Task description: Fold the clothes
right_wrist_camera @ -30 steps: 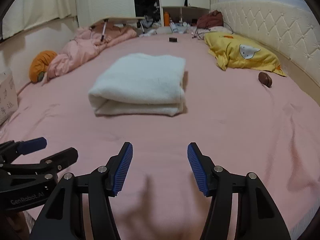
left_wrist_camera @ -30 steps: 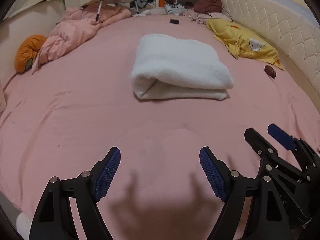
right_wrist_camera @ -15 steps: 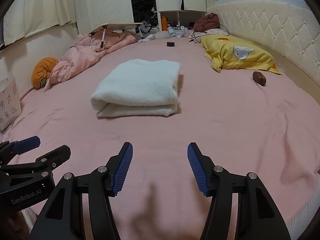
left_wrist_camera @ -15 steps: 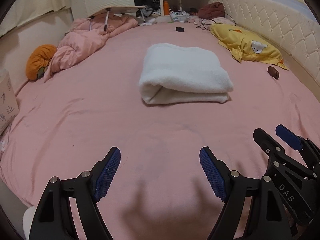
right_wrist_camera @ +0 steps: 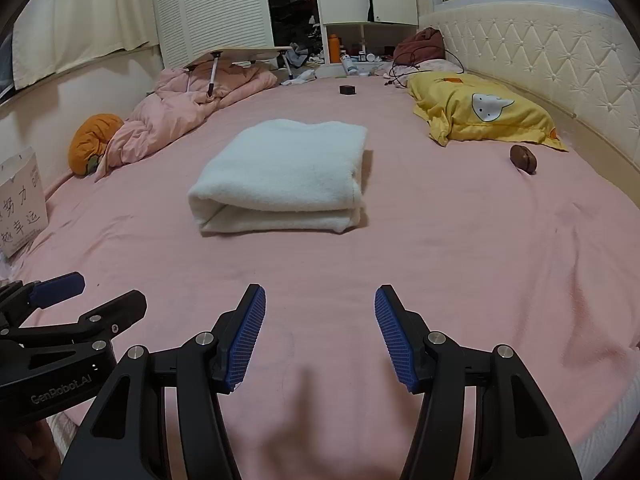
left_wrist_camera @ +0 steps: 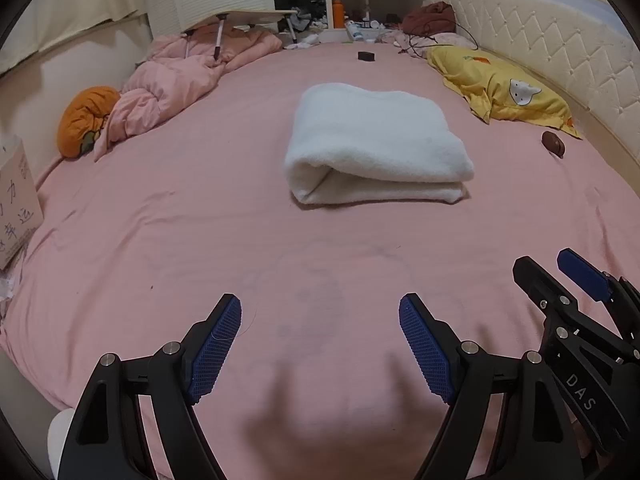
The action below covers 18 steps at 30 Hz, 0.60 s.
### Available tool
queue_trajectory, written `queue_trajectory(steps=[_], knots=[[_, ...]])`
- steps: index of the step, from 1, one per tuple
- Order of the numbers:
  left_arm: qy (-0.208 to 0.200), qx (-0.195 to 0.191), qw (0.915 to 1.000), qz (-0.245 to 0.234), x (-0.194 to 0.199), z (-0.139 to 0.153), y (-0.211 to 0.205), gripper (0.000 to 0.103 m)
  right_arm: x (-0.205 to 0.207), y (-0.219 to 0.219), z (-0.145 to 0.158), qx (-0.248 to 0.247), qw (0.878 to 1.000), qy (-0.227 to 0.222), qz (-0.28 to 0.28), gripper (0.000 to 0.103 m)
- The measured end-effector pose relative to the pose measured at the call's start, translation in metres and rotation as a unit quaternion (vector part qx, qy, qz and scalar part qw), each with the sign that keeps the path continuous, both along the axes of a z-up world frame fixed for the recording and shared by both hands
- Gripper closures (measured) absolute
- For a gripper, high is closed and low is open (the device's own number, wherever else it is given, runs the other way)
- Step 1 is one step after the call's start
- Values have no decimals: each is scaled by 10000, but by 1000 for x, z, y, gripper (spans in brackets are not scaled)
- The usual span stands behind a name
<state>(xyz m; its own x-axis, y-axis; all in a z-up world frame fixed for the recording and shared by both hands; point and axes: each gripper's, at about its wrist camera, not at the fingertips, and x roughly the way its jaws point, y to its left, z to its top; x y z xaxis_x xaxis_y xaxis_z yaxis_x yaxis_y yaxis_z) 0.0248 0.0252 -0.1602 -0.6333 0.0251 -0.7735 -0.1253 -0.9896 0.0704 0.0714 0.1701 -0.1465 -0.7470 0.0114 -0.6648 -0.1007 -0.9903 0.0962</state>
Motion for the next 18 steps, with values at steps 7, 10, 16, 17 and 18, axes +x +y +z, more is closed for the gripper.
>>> queue_trajectory(steps=[7,10,16,17,18], knots=[[-15,15,10000,-21,-3,0,1,22,-3,1,-4,-55,10000,-62,51,45],[-133,115,9998,-31,-11,-2,2,21,-5,1,-6,-86,9999,-86,66,45],[-168,343,9992,-113,-26,-2,8,21,-9,4,-9,-107,9998,-115,82,45],[-155,319,9993,-123,-28,-2,9,21,-10,4,-9,-108,9999,-103,81,45],[-162,323,9993,-131,-31,-3,10,21,-10,4,-9,-103,9999,-93,72,45]])
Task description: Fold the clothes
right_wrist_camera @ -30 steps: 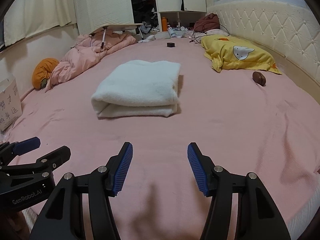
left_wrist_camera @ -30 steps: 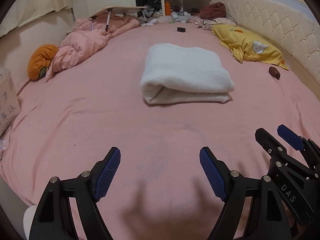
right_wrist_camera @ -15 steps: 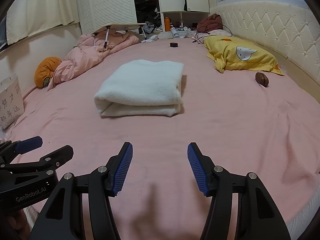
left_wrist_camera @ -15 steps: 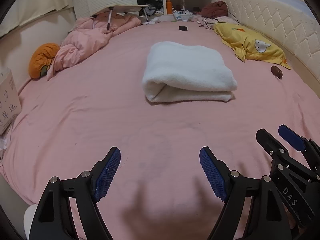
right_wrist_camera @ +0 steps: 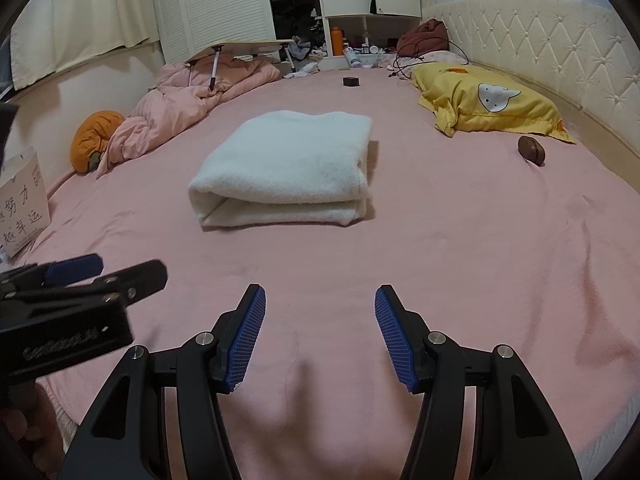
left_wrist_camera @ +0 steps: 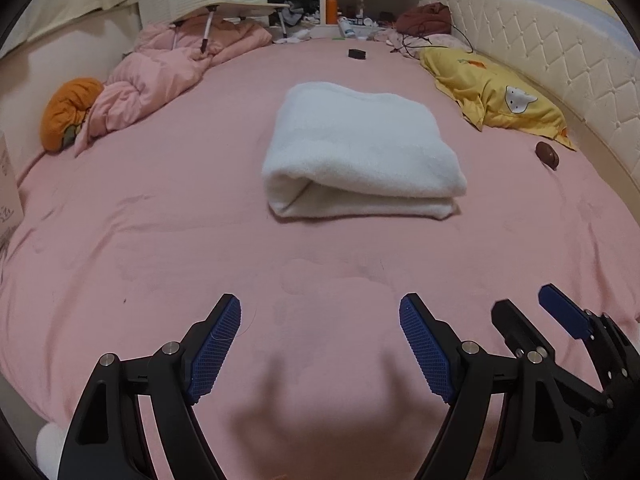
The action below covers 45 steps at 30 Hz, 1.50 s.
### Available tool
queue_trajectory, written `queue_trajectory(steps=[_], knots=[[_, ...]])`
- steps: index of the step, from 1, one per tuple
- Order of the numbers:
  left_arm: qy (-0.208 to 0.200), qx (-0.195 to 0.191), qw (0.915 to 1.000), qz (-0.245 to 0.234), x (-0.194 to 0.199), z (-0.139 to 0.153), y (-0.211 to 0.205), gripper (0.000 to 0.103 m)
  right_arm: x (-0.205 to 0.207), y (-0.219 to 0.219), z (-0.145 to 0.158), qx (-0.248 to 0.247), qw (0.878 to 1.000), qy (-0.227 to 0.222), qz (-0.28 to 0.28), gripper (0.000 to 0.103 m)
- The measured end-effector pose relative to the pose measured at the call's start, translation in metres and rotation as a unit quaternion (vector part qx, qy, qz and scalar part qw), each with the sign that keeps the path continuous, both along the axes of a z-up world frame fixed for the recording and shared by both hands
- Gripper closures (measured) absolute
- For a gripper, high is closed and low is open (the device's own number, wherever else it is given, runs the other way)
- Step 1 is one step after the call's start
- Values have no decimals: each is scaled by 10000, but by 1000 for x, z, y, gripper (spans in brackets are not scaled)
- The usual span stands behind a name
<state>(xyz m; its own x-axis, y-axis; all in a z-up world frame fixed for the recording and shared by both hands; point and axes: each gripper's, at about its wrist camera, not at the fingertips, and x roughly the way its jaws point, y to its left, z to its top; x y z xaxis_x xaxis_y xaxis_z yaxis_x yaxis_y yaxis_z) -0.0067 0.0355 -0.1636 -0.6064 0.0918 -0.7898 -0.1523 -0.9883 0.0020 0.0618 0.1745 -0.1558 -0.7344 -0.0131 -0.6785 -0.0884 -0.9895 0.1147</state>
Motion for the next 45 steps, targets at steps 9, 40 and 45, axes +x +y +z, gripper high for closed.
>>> queue_trajectory(steps=[9,40,45], knots=[[20,-182,9998,38,-34,-8,1,21,-23,6,12,141,9995,275,4,45],[60,-76,9998,163,-68,-10,11,0,-60,15,-2,174,9998,91,-85,45],[175,-234,9990,338,-63,-3,4,0,-57,12,0,199,9997,109,-68,45]])
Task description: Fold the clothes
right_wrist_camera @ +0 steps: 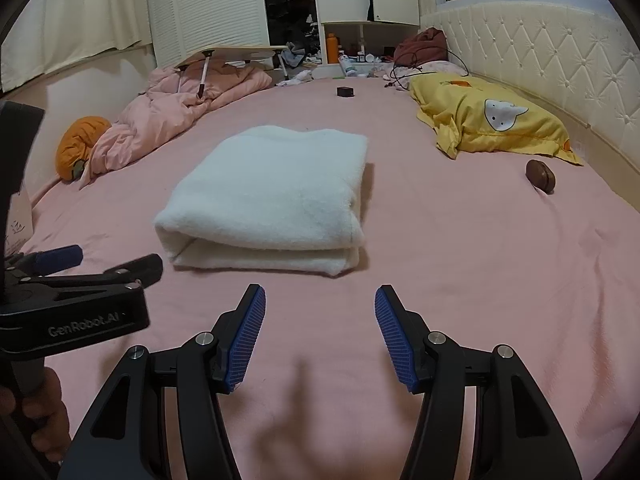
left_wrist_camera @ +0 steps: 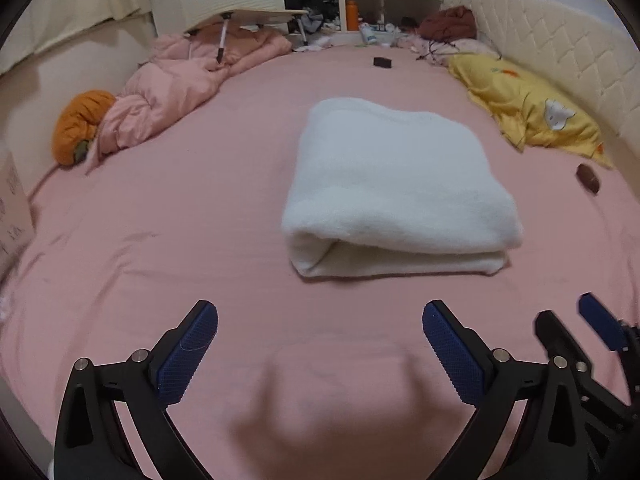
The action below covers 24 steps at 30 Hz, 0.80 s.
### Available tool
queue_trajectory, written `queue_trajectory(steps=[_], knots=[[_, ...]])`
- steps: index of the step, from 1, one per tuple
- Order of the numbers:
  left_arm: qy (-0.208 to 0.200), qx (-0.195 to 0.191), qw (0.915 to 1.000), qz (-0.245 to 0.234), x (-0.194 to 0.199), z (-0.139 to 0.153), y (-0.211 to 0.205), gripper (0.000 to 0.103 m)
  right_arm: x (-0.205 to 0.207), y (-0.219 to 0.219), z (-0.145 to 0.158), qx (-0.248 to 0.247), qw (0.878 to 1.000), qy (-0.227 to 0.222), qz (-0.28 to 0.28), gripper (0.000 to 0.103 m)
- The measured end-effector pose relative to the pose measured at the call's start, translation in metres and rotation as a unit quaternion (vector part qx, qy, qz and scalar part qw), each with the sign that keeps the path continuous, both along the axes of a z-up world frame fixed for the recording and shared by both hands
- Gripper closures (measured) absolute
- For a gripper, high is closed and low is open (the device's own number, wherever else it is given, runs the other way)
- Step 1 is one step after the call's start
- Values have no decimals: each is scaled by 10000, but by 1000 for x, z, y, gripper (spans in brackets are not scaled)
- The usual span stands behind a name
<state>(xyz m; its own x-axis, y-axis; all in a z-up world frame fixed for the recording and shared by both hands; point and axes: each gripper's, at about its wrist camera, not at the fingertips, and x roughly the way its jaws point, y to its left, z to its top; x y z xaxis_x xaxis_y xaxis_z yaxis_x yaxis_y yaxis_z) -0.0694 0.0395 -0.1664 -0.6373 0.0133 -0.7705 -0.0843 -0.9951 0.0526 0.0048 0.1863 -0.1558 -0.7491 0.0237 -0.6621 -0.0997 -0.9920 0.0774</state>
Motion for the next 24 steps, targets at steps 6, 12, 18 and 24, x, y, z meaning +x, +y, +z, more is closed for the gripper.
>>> queue_trajectory(steps=[6,12,18,24], knots=[[-184,259,9995,-54,5,-2,-8,0,5,-5,4,51,10000,35,42,45],[-281,270,9991,-150,13,-4,-5,0,9,-7,5,80,10000,33,45,45],[-305,311,9989,-197,15,-3,-6,0,13,-7,8,102,9999,75,41,45],[-160,247,9994,-187,20,-1,-4,0,15,-6,10,92,9999,93,39,45]])
